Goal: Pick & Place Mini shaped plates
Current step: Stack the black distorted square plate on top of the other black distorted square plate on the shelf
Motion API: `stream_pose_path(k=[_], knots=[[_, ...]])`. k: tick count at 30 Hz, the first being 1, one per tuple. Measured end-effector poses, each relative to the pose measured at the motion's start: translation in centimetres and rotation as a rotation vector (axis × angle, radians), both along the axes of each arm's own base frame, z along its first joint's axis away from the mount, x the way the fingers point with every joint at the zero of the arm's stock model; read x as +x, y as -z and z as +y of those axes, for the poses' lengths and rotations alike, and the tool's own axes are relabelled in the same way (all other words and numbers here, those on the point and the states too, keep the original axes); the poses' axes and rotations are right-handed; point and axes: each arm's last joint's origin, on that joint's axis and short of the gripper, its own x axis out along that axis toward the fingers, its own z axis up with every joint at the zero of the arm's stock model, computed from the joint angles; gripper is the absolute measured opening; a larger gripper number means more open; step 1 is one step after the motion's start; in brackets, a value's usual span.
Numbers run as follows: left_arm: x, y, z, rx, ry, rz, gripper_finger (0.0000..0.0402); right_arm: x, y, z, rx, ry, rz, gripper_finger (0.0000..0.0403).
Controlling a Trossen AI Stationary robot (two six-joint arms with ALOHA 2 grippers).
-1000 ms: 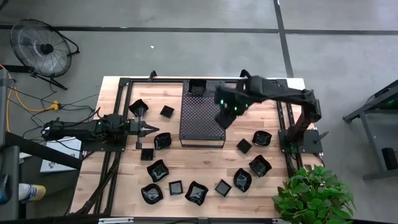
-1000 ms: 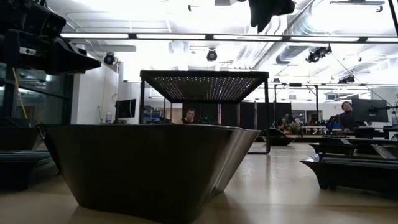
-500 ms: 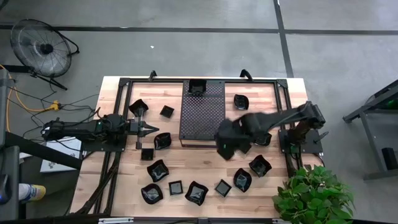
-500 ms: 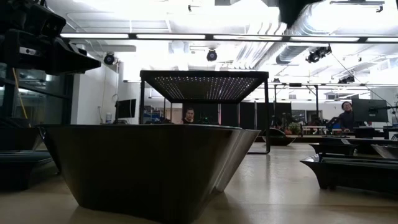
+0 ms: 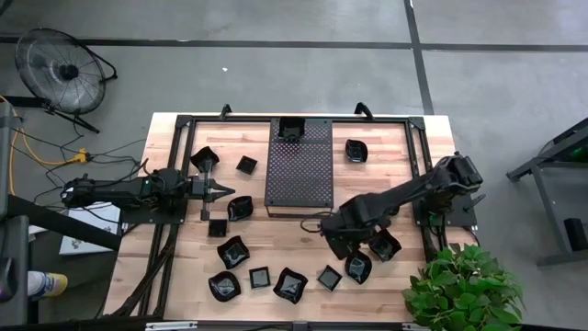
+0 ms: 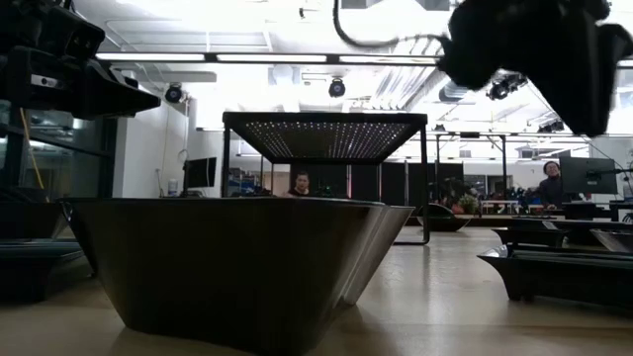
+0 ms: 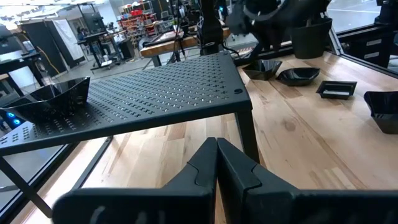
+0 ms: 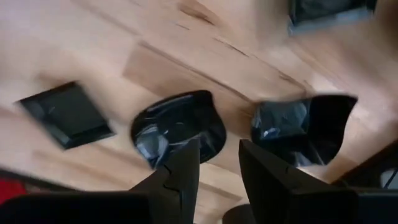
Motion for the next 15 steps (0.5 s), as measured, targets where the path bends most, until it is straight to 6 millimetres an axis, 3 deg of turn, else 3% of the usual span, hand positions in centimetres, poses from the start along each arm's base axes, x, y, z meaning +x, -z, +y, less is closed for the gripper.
stream_pose_path(k=[10,15], knots=[[0.0,0.0,0.0,0.0,0.0,0.0,0.0001,-1.6,3.3,1.3,-0.001,-0.062,0.017,0.0108],[0.0,0.0,0.0,0.0,0.0,0.0,0.0001,-2.3,3.6,1.8,-0.067,-0.096,0.032,0.0108]])
